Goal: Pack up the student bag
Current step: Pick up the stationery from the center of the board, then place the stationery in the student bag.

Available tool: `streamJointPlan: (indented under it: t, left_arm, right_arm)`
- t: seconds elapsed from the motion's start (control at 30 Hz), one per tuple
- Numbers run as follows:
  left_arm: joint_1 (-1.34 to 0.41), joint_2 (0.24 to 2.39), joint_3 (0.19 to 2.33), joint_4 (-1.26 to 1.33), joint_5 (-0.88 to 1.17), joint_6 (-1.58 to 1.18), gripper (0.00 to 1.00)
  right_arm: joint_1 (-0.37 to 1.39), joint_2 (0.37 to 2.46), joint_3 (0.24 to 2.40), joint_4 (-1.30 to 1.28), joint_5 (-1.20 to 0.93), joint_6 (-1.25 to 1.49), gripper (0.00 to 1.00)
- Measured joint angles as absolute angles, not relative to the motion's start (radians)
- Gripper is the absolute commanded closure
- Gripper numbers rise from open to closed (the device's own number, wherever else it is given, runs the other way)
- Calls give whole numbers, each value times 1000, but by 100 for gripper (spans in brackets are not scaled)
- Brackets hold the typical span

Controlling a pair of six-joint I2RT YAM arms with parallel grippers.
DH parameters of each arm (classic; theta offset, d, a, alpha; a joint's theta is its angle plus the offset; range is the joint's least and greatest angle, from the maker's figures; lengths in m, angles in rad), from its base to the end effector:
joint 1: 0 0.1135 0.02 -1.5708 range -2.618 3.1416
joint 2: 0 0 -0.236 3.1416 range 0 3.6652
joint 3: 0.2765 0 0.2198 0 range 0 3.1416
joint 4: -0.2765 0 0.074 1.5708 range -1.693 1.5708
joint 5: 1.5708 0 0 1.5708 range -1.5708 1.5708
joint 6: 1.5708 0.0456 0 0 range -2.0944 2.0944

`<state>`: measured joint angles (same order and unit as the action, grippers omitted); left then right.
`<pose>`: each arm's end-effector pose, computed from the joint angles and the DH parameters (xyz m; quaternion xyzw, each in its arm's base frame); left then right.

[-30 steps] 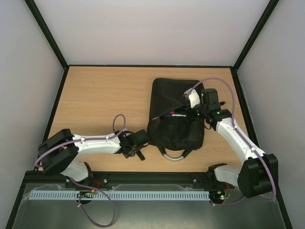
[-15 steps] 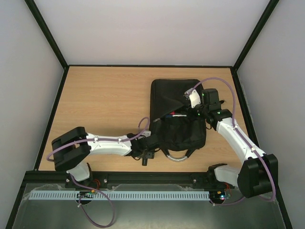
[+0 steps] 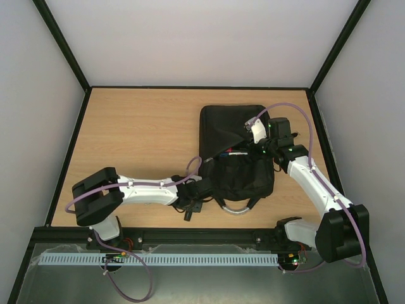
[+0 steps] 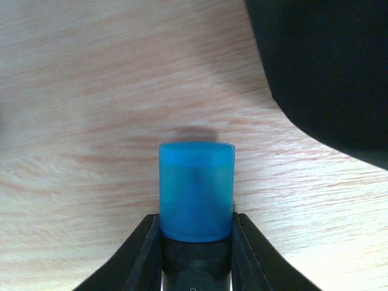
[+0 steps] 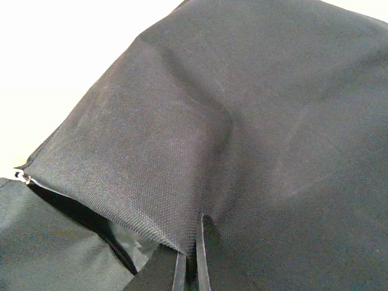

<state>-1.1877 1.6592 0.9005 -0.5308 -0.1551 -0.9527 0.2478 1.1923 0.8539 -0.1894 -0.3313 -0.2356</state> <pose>0.1069 -0.2465 0.1323 0.1049 0.9816 -0.0858 0.1344 0.2420 0.0765 0.2602 -0.2844 0.8107 0.1460 0.4905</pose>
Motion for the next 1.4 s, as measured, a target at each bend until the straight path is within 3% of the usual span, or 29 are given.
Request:
streamJointPlan:
  t: [0.07, 0.4, 0.67, 1.1, 1.4]
  left_arm:
    - [-1188, 1659, 904, -532, -142, -954, 98]
    - [-1229, 1563, 975, -651, -156, -934, 98]
    - [-1256, 1381, 1127, -526, -220, -696, 98]
    - [-1256, 1737, 1291, -314, -427, 8, 98]
    - [-1256, 1907, 1351, -215, -518, 275, 96]
  right_arm:
    - [247, 1192, 854, -189, -332, -236, 99]
    - [243, 1192, 854, -190, -335, -236, 99]
    - [243, 1192, 854, -190, -341, -235, 99]
    - [243, 1190, 854, -192, -347, -235, 99]
    - [243, 1185, 854, -205, -368, -240, 99]
